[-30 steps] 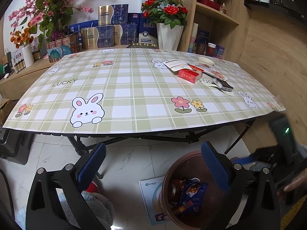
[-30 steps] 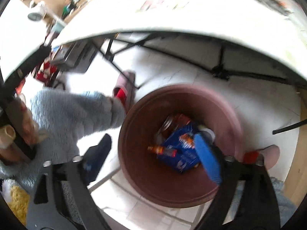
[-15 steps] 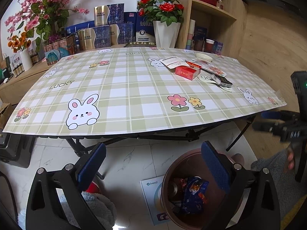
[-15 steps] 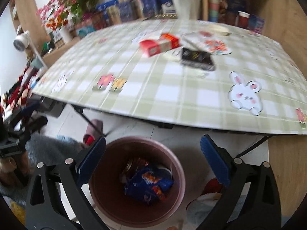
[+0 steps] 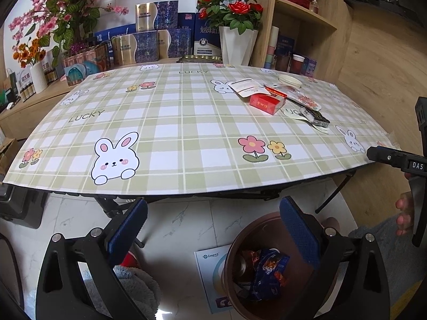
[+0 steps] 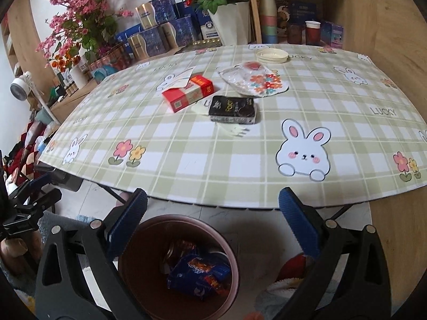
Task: Collect trash
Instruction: 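Grasp the white card with the left gripper while the right grasps the black tissue pack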
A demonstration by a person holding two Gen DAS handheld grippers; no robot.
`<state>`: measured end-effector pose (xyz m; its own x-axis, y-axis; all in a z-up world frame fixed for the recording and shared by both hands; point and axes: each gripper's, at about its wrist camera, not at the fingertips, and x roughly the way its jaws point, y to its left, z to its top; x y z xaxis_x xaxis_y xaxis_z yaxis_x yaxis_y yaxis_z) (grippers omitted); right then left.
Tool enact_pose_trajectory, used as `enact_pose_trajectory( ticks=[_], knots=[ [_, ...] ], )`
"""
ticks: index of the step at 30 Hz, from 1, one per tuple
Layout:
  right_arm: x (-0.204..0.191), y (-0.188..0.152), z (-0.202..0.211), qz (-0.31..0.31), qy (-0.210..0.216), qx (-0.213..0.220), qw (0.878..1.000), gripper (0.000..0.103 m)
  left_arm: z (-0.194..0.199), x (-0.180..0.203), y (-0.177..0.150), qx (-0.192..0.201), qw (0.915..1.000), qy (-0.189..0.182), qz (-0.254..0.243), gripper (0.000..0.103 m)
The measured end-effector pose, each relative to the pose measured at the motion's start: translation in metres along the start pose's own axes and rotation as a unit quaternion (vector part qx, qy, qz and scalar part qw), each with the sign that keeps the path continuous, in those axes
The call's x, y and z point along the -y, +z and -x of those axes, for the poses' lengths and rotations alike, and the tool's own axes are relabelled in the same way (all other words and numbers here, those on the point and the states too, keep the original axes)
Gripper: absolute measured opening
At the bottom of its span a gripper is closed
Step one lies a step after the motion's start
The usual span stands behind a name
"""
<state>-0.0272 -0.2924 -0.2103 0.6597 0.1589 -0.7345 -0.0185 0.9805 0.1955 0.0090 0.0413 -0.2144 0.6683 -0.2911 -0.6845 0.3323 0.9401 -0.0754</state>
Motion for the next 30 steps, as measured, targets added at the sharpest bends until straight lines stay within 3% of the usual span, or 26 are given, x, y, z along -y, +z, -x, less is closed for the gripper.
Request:
enact_pose_trajectory(
  ticks=[5, 17, 30],
  knots=[
    [0.005, 0.011, -0.002, 0.000, 0.014, -0.010, 1.000, 0.097, -0.003, -0.001, 0.013, -0.003, 1.0000, -0.002, 0.003, 0.097],
    [0.020, 0.046, -0.032, 0.001, -0.024, -0.047, 0.999, 0.097, -0.025, -0.005, 0.057, -0.016, 0.9997, -0.016, 0.003, 0.097],
    [0.027, 0.106, -0.106, -0.010, -0.011, -0.077, 0.997, 0.097, -0.087, -0.001, 0.124, -0.056, 0.9969, -0.046, 0.029, 0.097]
  ],
)
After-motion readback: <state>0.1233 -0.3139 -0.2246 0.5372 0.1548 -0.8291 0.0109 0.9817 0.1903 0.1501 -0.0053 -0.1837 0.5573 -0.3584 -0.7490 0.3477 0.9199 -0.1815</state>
